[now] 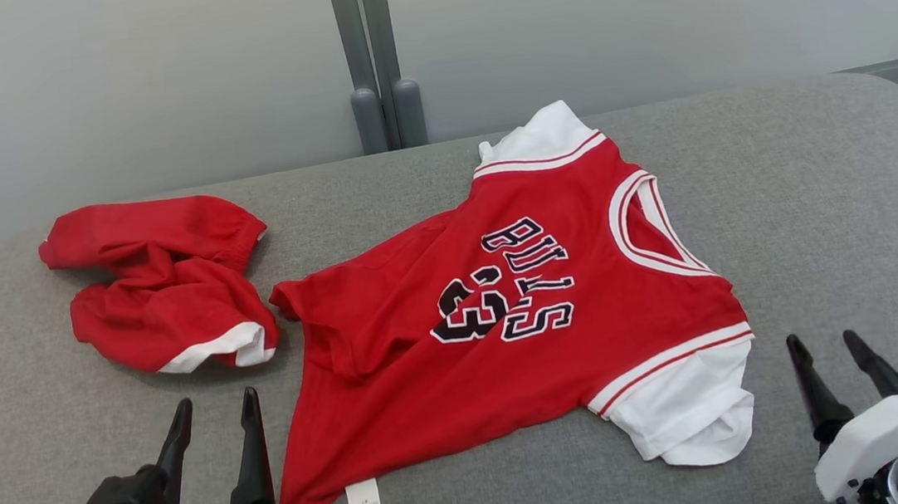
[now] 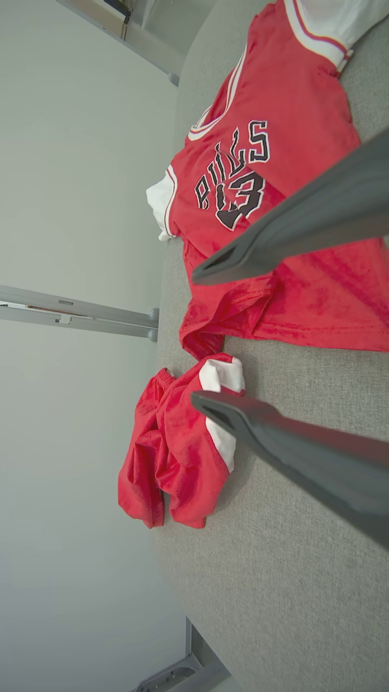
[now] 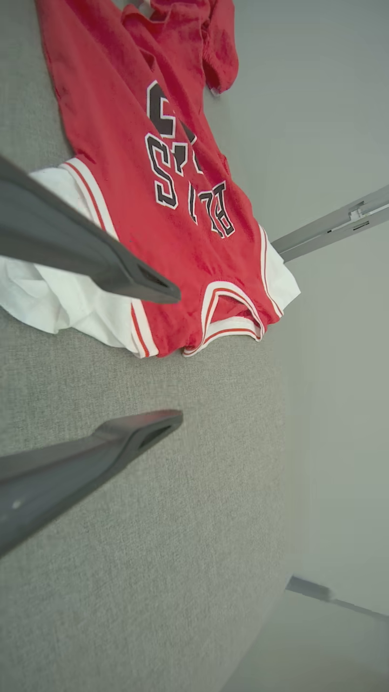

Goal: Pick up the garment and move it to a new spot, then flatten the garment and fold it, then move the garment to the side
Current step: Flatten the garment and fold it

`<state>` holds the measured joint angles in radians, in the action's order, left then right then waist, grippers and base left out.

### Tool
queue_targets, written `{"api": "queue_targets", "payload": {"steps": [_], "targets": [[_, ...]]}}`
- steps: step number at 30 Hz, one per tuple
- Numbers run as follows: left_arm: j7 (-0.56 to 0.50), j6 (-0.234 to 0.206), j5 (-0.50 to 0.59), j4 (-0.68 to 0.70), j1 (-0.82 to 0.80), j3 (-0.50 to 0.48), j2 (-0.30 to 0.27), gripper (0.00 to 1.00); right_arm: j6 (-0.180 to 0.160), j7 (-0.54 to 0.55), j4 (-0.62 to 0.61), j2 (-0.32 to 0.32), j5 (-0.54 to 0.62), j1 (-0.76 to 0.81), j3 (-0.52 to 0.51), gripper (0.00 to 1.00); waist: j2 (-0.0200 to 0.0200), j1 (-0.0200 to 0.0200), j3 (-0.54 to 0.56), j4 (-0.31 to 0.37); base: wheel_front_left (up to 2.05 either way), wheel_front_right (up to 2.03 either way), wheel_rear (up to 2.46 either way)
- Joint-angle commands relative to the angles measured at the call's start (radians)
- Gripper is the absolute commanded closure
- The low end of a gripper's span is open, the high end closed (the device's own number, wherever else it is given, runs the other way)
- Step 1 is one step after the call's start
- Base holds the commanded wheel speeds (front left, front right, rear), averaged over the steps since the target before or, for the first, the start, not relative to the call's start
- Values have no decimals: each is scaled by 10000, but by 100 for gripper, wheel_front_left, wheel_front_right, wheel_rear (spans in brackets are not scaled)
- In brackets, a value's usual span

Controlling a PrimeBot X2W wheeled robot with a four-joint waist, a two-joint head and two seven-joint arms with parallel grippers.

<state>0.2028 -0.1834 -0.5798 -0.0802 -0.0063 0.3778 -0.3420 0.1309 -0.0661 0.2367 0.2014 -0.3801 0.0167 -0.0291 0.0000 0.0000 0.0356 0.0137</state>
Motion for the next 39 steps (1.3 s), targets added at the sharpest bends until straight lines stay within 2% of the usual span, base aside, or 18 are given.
{"api": "queue_targets", "payload": {"steps": [1,8,14,20,21,22,24,25,28,32,36,39], "targets": [[-13,68,-10,-54,-84,7,-12,0,-3,340,161,99,-122,73,189,0,0,0,-25,-35,0,0,0],[-134,193,18,-175,-363,236,54,0,-7,2076,1220,699,-29,-463,1286,0,0,0,-163,-186,0,0,0],[-224,235,-3,-288,-524,307,31,0,-7,2302,2187,860,-196,-1055,1725,0,0,0,-334,-342,0,0,0],[-308,256,19,-301,-682,342,-60,0,-7,1915,3280,882,-448,-1682,2200,0,0,0,-527,-557,0,0,0],[-311,252,14,-310,-701,337,-68,0,-7,1826,3406,870,-478,-1751,2267,8,0,0,-542,-574,0,0,0],[-308,253,4,-323,-711,336,-77,0,-7,1723,3570,863,-507,-1846,2337,28,0,0,-555,-591,0,0,0],[-299,246,-22,-346,-700,336,-79,0,-7,1533,3811,877,-557,-1975,2468,83,0,0,-559,-608,0,0,0],[-290,232,-35,-351,-682,339,-76,0,-7,1423,3940,899,-574,-2023,2516,100,0,0,-559,-607,0,0,0],[-247,167,-106,-380,-564,316,-57,0,-8,982,4202,1072,-339,-2125,2400,100,0,0,-543,-483,0,0,0],[-185,158,-183,-451,-452,303,-4,0,-8,601,3920,1162,114,-1957,1916,100,0,0,-491,-227,0,0,0],[-110,175,-217,-562,-415,324,85,0,-8,600,2899,1097,874,-1389,1193,100,0,0,-490,110,0,0,0],[-61,207,-230,-642,-449,344,100,0,-8,852,2246,818,1242,-885,837,100,0,0,-503,234,0,0,0]]}}
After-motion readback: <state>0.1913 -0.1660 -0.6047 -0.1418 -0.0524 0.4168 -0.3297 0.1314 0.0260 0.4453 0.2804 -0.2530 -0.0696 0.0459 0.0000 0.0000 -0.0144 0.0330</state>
